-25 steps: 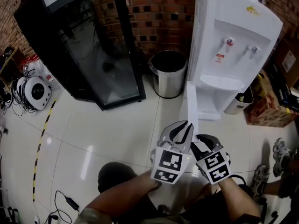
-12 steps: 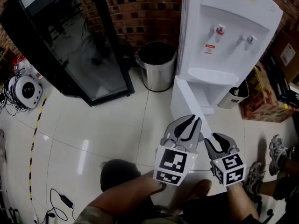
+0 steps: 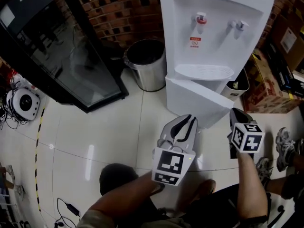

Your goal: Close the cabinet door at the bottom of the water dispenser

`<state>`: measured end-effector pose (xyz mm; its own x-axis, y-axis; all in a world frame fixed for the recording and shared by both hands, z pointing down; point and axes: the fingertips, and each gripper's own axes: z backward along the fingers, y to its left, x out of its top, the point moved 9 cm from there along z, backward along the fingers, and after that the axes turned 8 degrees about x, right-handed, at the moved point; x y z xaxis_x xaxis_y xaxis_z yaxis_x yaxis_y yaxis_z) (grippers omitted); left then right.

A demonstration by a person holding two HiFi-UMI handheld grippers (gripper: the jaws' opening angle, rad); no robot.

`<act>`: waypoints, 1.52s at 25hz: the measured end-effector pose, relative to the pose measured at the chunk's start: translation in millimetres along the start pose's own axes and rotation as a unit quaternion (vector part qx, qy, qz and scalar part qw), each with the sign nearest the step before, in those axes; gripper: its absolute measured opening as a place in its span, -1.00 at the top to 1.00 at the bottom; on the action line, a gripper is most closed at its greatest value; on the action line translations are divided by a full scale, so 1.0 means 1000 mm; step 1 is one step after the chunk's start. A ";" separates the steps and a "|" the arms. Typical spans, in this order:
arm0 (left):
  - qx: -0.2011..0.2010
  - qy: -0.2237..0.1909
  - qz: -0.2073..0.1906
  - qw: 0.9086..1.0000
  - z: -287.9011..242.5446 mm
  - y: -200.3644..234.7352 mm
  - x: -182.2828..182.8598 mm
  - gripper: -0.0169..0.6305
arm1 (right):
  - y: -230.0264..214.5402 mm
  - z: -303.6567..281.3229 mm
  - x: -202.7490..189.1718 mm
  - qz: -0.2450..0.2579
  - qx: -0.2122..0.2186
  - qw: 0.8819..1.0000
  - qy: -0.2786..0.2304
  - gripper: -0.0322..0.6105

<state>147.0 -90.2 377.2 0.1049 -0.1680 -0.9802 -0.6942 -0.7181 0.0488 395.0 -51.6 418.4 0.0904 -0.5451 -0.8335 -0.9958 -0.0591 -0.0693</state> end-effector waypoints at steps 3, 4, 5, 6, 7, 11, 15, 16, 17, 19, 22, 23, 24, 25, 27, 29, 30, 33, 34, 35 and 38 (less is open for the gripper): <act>0.026 0.004 -0.019 0.999 -0.008 0.014 -0.006 0.81 | -0.029 -0.025 0.008 -0.031 -0.031 0.998 -0.040 0.89; 0.036 0.009 -0.021 0.999 -0.011 0.020 -0.009 0.81 | -0.037 -0.033 0.008 -0.037 -0.041 0.997 -0.047 0.89; 0.046 0.015 -0.021 0.999 -0.013 0.026 -0.011 0.81 | -0.045 -0.042 0.007 -0.042 -0.050 0.997 -0.048 0.89; 0.056 0.019 -0.019 0.998 -0.015 0.032 -0.013 0.81 | -0.051 -0.049 0.005 -0.046 -0.057 0.996 -0.046 0.89; 0.065 0.020 -0.016 0.998 -0.016 0.038 -0.013 0.81 | -0.055 -0.056 0.003 -0.049 -0.064 0.996 -0.044 0.89; 0.086 0.011 0.003 0.996 -0.024 0.050 -0.011 0.83 | -0.060 -0.067 -0.003 -0.047 -0.072 0.995 -0.042 0.89; 0.085 0.009 0.006 0.996 -0.042 0.048 -0.012 0.87 | -0.052 -0.067 0.005 -0.031 -0.058 0.996 -0.052 0.90; 0.084 0.011 0.007 0.996 -0.047 0.046 -0.014 0.87 | -0.053 -0.068 0.005 -0.029 -0.055 0.997 -0.053 0.90; 0.083 0.014 0.008 0.996 -0.050 0.043 -0.016 0.87 | -0.055 -0.070 0.006 -0.029 -0.051 0.997 -0.054 0.89; 0.078 0.021 0.006 0.997 -0.053 0.039 -0.021 0.87 | -0.058 -0.073 0.006 -0.036 -0.041 0.997 -0.058 0.89; 0.072 0.028 -0.005 0.997 -0.056 0.034 -0.025 0.88 | -0.064 -0.079 0.012 -0.054 -0.036 0.996 -0.066 0.90; 0.073 0.031 -0.007 0.997 -0.056 0.034 -0.026 0.88 | -0.066 -0.082 0.014 -0.060 -0.037 0.995 -0.069 0.90; 0.075 0.034 -0.006 0.997 -0.055 0.035 -0.027 0.88 | -0.069 -0.086 0.015 -0.065 -0.038 0.995 -0.071 0.90; 0.079 0.037 -0.003 0.996 -0.054 0.037 -0.028 0.88 | -0.071 -0.089 0.016 -0.071 -0.037 0.994 -0.073 0.90; 0.084 0.040 -0.001 0.996 -0.052 0.039 -0.028 0.87 | -0.074 -0.097 0.019 -0.080 -0.034 0.993 -0.079 0.90; 0.085 0.038 -0.003 0.996 -0.051 0.038 -0.026 0.88 | -0.076 -0.101 0.023 -0.082 -0.031 0.993 -0.082 0.89; 0.086 0.038 -0.003 0.996 -0.051 0.038 -0.026 0.88 | -0.077 -0.102 0.024 -0.080 -0.029 0.993 -0.082 0.89; 0.089 0.039 0.000 0.995 -0.051 0.039 -0.026 0.88 | -0.078 -0.102 0.026 -0.080 -0.015 0.993 -0.084 0.89; 0.089 0.038 0.001 0.995 -0.052 0.039 -0.026 0.88 | -0.078 -0.100 0.025 -0.082 -0.014 0.993 -0.081 0.89; 0.088 0.036 0.001 0.995 -0.052 0.039 -0.026 0.88 | -0.077 -0.097 0.025 -0.082 -0.015 0.993 -0.078 0.89; 0.081 0.027 0.003 0.996 -0.051 0.037 -0.022 0.88 | -0.069 -0.085 0.029 -0.067 -0.016 0.995 -0.069 0.89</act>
<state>155.0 -147.4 410.6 0.1349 -0.2119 -0.9679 -0.8010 -0.5984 0.0193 467.8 -134.0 445.3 0.2179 -0.4109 -0.8853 -0.9739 -0.1512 -0.1695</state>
